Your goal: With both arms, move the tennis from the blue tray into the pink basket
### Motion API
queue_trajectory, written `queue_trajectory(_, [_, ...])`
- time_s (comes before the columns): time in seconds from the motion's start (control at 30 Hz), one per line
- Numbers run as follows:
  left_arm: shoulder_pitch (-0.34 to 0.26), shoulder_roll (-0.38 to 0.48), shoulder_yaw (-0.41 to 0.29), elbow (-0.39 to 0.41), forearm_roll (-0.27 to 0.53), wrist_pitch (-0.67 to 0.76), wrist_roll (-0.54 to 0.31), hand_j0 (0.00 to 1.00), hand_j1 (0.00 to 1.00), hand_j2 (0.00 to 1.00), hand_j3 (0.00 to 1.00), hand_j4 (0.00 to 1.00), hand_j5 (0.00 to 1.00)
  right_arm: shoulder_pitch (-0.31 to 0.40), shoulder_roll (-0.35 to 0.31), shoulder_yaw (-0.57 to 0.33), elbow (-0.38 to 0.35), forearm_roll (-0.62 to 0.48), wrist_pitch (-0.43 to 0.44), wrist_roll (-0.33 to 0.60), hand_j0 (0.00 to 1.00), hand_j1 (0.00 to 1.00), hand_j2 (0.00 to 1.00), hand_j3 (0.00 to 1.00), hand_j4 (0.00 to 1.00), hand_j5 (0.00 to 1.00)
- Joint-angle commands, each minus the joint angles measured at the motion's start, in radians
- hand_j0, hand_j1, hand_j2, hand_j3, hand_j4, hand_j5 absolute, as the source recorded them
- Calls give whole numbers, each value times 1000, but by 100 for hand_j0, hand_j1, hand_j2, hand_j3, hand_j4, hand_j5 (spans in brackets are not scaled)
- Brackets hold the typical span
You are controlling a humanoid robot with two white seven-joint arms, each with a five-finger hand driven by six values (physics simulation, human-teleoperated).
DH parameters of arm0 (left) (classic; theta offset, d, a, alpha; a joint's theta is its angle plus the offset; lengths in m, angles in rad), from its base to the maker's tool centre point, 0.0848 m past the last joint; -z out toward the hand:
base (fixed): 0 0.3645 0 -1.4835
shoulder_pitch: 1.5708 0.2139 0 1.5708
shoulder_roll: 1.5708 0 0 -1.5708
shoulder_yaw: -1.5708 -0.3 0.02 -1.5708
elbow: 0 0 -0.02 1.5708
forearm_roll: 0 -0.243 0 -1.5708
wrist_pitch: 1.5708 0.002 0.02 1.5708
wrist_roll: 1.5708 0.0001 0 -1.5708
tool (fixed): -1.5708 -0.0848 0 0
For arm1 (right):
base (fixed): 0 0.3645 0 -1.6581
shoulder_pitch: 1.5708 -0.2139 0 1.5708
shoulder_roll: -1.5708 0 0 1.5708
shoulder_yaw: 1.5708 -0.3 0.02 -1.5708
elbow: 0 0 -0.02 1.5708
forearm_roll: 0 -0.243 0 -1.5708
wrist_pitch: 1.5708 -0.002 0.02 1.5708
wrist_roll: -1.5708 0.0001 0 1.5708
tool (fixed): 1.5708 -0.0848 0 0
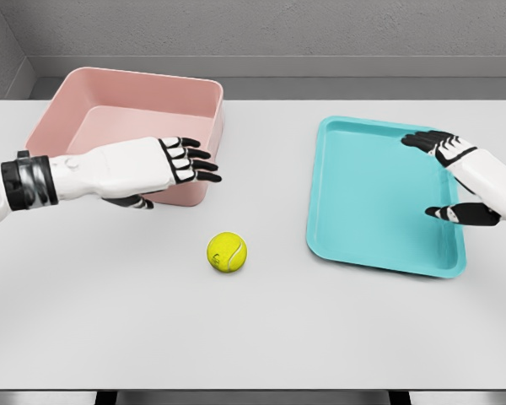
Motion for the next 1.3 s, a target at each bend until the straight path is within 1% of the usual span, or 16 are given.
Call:
queue_trajectory(0.0, [-3, -34, -34, -6, 2, 1, -1, 100, 100, 100, 100, 100, 100, 0, 5, -14, 29, -13, 3, 1, 100, 100, 100, 100, 100, 100])
queue_trajectory(0.13, [-5, -60, -45, -6, 2, 1, -1, 100, 100, 100, 100, 100, 100, 0, 5, -14, 34, -13, 3, 0, 100, 100, 100, 100, 100, 100])
queue_trajectory(0.23, [-12, -80, -85, -6, 1, 1, -6, 100, 100, 100, 100, 100, 100, 0, 5, -20, 39, -11, 3, 1, 100, 100, 100, 100, 100, 100])
queue_trajectory(0.4, [-11, -80, -129, 1, 7, 1, -6, 100, 100, 100, 100, 100, 100, 0, 3, -20, 52, -13, 3, 1, 100, 100, 100, 100, 100, 100])
queue_trajectory(0.63, [-8, -81, -145, 4, 8, 1, -6, 100, 100, 100, 100, 100, 100, 0, 3, -20, 52, -11, 3, 1, 100, 100, 100, 100, 100, 100])
queue_trajectory(0.73, [-5, -86, -165, 6, 8, 1, -6, 100, 100, 100, 100, 100, 100, 0, 3, -20, 52, -11, 3, 1, 100, 100, 100, 100, 100, 100])
queue_trajectory(1.03, [20, -89, -174, 17, 8, 1, -6, 100, 100, 100, 100, 100, 100, 5, 3, -29, 51, -13, 3, 1, 100, 100, 100, 100, 100, 100])
queue_trajectory(1.13, [21, -91, -175, 21, 5, 1, -6, 100, 100, 100, 100, 100, 100, 5, 3, -29, 51, -13, 3, 0, 100, 100, 100, 100, 100, 100])
queue_trajectory(1.27, [21, -106, -194, 27, 2, 1, -6, 100, 100, 100, 100, 100, 100, 5, 3, -29, 51, -13, 3, 0, 100, 100, 100, 100, 100, 100])
